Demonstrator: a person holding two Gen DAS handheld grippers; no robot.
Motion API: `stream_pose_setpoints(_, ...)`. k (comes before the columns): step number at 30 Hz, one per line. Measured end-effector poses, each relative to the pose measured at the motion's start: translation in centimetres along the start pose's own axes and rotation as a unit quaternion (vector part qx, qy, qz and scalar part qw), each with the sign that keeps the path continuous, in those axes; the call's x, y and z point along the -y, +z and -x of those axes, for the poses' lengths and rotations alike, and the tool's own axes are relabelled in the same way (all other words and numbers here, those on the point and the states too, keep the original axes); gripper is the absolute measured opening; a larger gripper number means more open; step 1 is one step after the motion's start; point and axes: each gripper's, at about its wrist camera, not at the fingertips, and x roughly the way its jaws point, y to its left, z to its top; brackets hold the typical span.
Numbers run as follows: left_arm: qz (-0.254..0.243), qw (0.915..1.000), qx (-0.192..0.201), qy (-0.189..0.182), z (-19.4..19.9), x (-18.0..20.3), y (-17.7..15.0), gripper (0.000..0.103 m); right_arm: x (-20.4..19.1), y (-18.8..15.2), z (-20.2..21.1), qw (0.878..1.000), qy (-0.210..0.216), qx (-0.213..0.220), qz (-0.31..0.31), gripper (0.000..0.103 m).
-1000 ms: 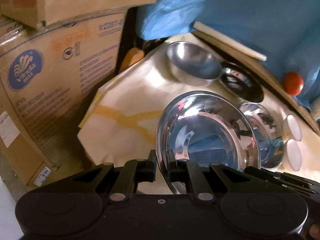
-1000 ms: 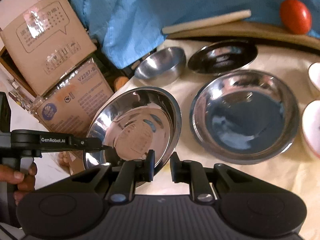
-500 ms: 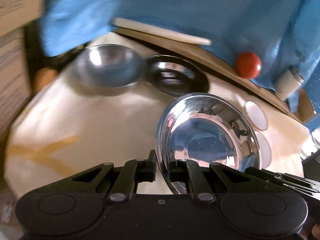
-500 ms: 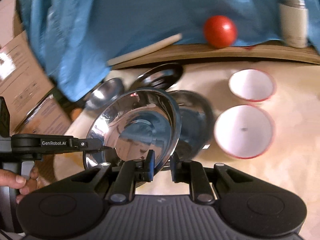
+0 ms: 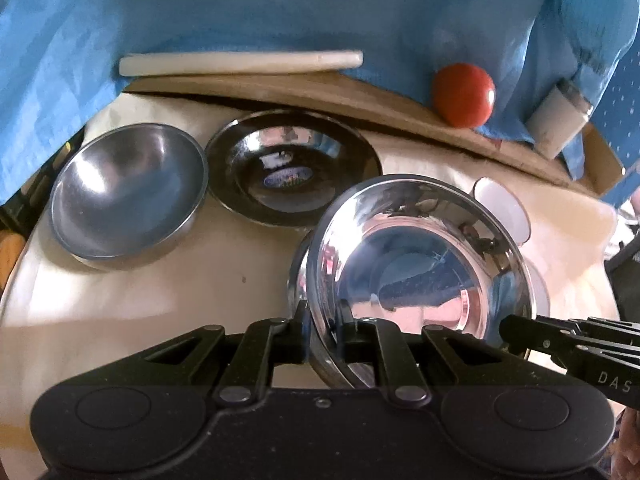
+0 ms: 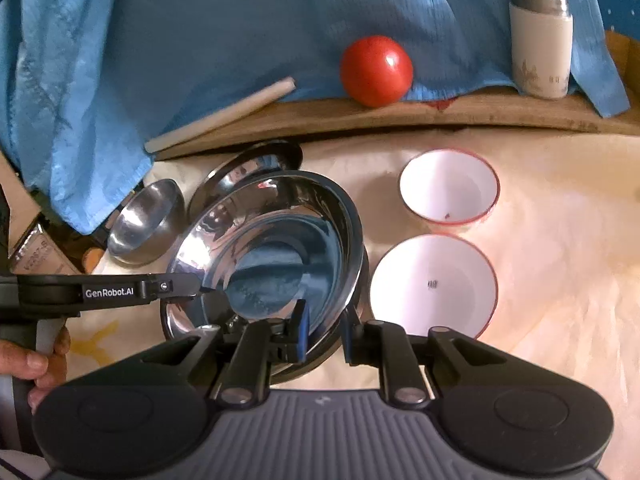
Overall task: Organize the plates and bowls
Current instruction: 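Lift the plate with both tools and lower it onto the other steel plate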
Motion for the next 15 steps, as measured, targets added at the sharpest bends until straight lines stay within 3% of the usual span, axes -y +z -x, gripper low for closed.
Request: stream_pose_setpoints(15,0.0,0.9993,-0.028,0.023,-0.4,0.0,0.5,0.015,-0.2,1.3,-2.1,0.998,0.002,-0.057,0.026,0.02)
